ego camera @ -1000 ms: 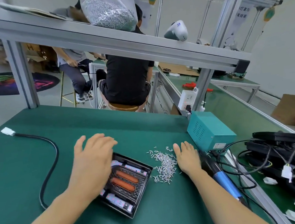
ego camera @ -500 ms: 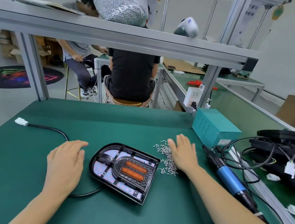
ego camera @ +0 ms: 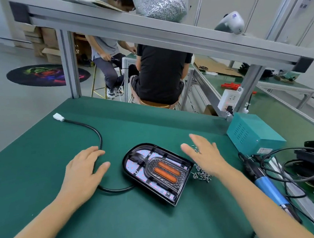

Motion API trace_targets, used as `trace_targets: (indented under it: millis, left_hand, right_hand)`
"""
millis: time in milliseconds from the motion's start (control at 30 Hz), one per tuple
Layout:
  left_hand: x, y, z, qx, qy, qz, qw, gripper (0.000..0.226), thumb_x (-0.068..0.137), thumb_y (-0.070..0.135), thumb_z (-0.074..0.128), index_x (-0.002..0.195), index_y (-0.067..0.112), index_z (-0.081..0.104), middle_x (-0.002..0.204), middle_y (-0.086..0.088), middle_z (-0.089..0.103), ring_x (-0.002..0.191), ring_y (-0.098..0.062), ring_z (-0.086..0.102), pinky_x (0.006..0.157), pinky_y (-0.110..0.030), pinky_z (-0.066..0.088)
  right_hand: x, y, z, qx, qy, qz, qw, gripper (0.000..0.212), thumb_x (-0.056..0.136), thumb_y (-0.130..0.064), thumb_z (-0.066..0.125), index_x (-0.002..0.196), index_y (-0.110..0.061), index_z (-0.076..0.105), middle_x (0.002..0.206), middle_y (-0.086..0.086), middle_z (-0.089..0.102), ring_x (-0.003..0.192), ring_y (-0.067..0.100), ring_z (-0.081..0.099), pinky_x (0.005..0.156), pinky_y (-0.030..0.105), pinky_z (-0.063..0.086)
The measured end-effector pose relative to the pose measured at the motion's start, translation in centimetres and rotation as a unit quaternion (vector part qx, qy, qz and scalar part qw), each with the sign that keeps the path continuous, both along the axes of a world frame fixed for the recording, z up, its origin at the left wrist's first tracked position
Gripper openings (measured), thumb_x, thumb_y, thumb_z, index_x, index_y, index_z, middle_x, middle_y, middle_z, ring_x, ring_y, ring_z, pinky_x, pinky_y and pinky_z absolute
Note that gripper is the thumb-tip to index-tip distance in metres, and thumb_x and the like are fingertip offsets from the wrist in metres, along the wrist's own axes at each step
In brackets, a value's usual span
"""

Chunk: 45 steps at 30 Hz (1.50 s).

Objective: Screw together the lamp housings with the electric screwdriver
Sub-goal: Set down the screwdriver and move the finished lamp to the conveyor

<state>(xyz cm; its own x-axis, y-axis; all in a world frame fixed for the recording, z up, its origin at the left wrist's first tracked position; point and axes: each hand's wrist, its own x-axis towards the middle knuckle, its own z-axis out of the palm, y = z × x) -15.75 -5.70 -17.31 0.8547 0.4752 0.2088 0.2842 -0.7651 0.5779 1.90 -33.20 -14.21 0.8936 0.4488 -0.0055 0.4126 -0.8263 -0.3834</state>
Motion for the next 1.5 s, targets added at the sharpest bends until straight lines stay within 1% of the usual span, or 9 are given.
trace_targets:
  millis: [133,267,433,733,933,1033,1233,1333,1500]
  left_hand:
    - [-0.7,1.1,0.3,-0.028,0.021,0.038,0.999,0.044,0.091,0.038,0.057,0.130,0.018,0.054,0.144,0.000,0.043,0.134,-0.021,0.034,0.110,-0.040,0.022]
    - [0.4,1.9,0.6,-0.039,0.079,0.113,0.990,0.052,0.092,0.047,0.050,0.134,0.015,0.049,0.130,-0.008,0.051,0.121,-0.027,0.043,0.098,-0.041,0.038]
    - [2.0,1.5,0.7,0.007,0.147,0.104,0.984,0.045,0.089,0.050,0.053,0.121,0.019,0.054,0.117,-0.002,0.049,0.101,-0.022,0.053,0.075,-0.032,0.044]
    - [3.3,0.6,0.5,0.055,0.132,0.107,0.984,0.016,0.091,0.011,0.044,0.102,0.009,0.054,0.103,-0.006,0.058,0.086,-0.028,0.056,0.066,-0.030,0.039]
    - [4.1,-0.7,-0.4,-0.175,-0.016,0.075,0.982,0.033,0.092,0.001,0.034,0.117,0.015,0.048,0.092,-0.005,0.063,0.074,-0.028,0.054,0.073,-0.038,0.046]
    - [4.1,-1.3,-0.8,-0.191,-0.097,0.055,0.975,0.043,0.093,-0.002,0.033,0.121,0.018,0.058,0.090,-0.003,0.061,0.061,-0.020,0.045,0.059,-0.030,0.041]
    - [3.5,-2.0,-1.0,-0.143,-0.127,0.127,0.973,0.039,0.096,0.006,0.036,0.121,0.026,0.058,0.103,0.004,0.066,0.091,-0.019,0.050,0.081,-0.034,0.040]
    - [3.6,-2.3,-1.0,-0.165,-0.122,0.144,0.968,0.038,0.095,0.005,0.036,0.119,0.026,0.057,0.107,0.004,0.066,0.093,-0.017,0.048,0.080,-0.031,0.036]
    - [3.7,-2.4,-0.6,-0.166,-0.127,0.157,0.965,0.028,0.092,0.006,0.040,0.103,0.023,0.059,0.094,0.003,0.063,0.089,-0.025,0.052,0.075,-0.033,0.035]
  right_hand:
    - [-2.2,2.9,2.8,0.000,0.197,0.108,0.974,0.117,0.059,-0.084,0.064,0.154,-0.036,0.016,0.157,-0.014,0.028,0.144,0.012,0.028,0.114,0.031,0.021]
    - [-1.9,4.1,2.7,0.000,0.242,0.092,0.966,0.091,0.069,-0.046,0.085,0.145,-0.023,0.040,0.142,-0.008,0.049,0.130,0.013,0.048,0.110,0.030,0.036]
    - [-1.1,3.8,2.5,0.038,0.332,0.053,0.941,0.044,0.068,-0.031,0.088,0.106,-0.018,0.069,0.091,-0.001,0.075,0.078,0.014,0.070,0.073,0.027,0.057]
    - [-1.7,3.2,1.3,0.102,0.342,-0.025,0.934,0.060,0.061,-0.032,0.091,0.110,-0.005,0.068,0.091,0.009,0.075,0.076,0.021,0.069,0.085,0.041,0.057]
    - [-2.4,2.6,-0.1,0.237,0.354,-0.087,0.901,0.044,0.064,-0.028,0.090,0.097,-0.010,0.068,0.090,0.010,0.076,0.076,0.021,0.069,0.082,0.035,0.057]
    - [-2.9,2.6,-0.8,0.307,0.358,-0.093,0.877,0.044,0.066,-0.028,0.088,0.100,-0.007,0.070,0.087,0.007,0.077,0.080,0.019,0.069,0.087,0.034,0.056]
    - [-3.0,3.0,-0.9,0.418,0.327,-0.073,0.844,0.032,0.067,-0.027,0.085,0.091,-0.016,0.068,0.066,-0.010,0.071,0.055,-0.002,0.063,0.061,0.020,0.045]
    - [-2.8,3.6,-0.6,0.453,0.312,-0.058,0.833,0.029,0.072,-0.021,0.084,0.095,-0.015,0.068,0.076,-0.007,0.075,0.062,-0.002,0.066,0.053,0.007,0.046]
    - [-2.7,4.5,-0.4,0.460,0.273,-0.040,0.844,0.025,0.075,-0.018,0.084,0.093,-0.014,0.066,0.072,-0.010,0.073,0.058,-0.002,0.063,0.054,0.007,0.045]
